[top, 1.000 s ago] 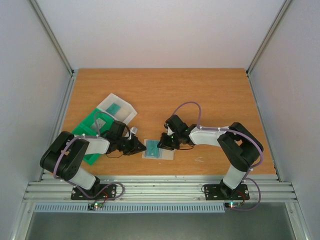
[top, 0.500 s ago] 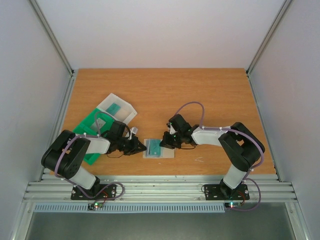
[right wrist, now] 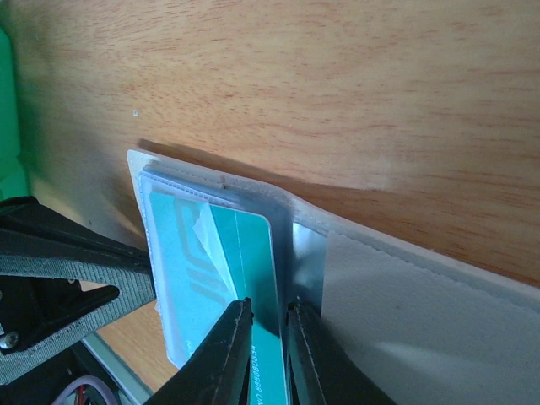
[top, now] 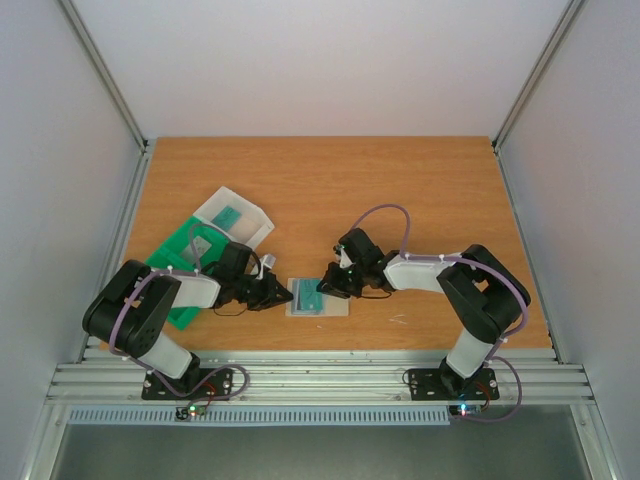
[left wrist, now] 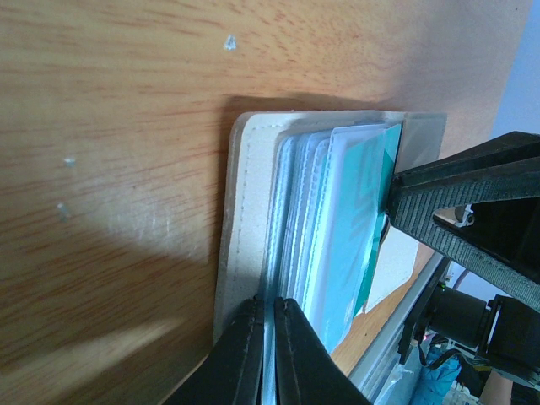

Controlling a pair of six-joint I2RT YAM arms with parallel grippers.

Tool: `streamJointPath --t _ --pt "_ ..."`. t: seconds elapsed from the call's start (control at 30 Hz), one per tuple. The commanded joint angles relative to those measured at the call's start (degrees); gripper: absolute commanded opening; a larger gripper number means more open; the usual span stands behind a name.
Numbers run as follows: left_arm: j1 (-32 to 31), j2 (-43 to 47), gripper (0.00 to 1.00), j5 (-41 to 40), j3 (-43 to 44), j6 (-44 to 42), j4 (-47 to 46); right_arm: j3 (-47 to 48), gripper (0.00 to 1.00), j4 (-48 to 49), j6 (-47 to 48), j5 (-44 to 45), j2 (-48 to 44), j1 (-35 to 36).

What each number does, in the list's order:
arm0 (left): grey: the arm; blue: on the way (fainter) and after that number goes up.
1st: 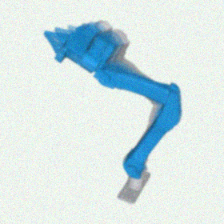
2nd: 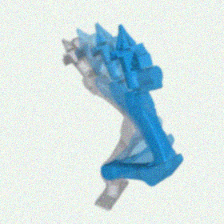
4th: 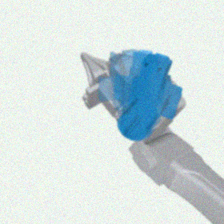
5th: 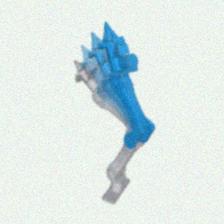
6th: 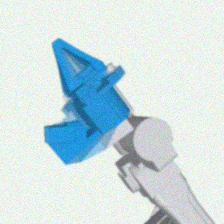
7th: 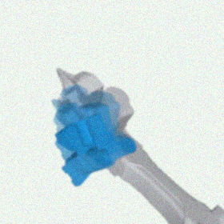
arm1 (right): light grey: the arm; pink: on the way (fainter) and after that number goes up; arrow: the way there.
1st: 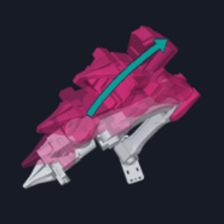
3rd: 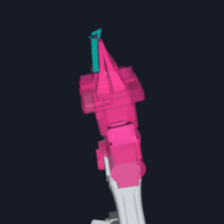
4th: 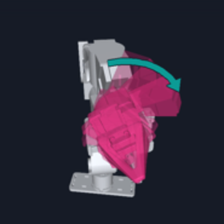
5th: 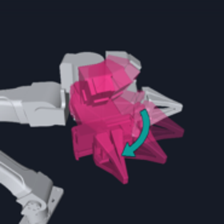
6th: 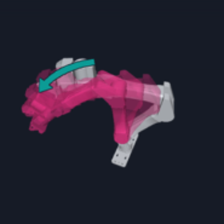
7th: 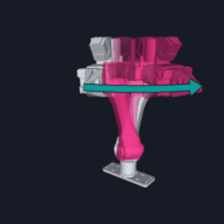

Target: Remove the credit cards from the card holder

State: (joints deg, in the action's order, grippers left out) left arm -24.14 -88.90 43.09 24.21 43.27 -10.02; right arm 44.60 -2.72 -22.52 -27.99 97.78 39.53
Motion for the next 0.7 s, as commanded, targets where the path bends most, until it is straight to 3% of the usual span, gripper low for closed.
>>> streamJointPath --t 0.0,0.37,0.67 --pt "-0.12 -0.98 0.07 -1.21 -1.00 -0.10 -1.58 -0.65 0.15 2.50 -0.62 -1.45 1.71 -0.21" --pt "-0.12 -2.00 0.07 -1.43 -0.83 -0.11 -1.75 -4.18 0.01 6.08 -1.82 -1.05 -1.12 -2.33" --pt "-0.12 -2.60 0.07 -2.14 0.31 -1.76 0.21 -6.36 0.01 3.95 -0.93 0.03 -5.93 -4.02"
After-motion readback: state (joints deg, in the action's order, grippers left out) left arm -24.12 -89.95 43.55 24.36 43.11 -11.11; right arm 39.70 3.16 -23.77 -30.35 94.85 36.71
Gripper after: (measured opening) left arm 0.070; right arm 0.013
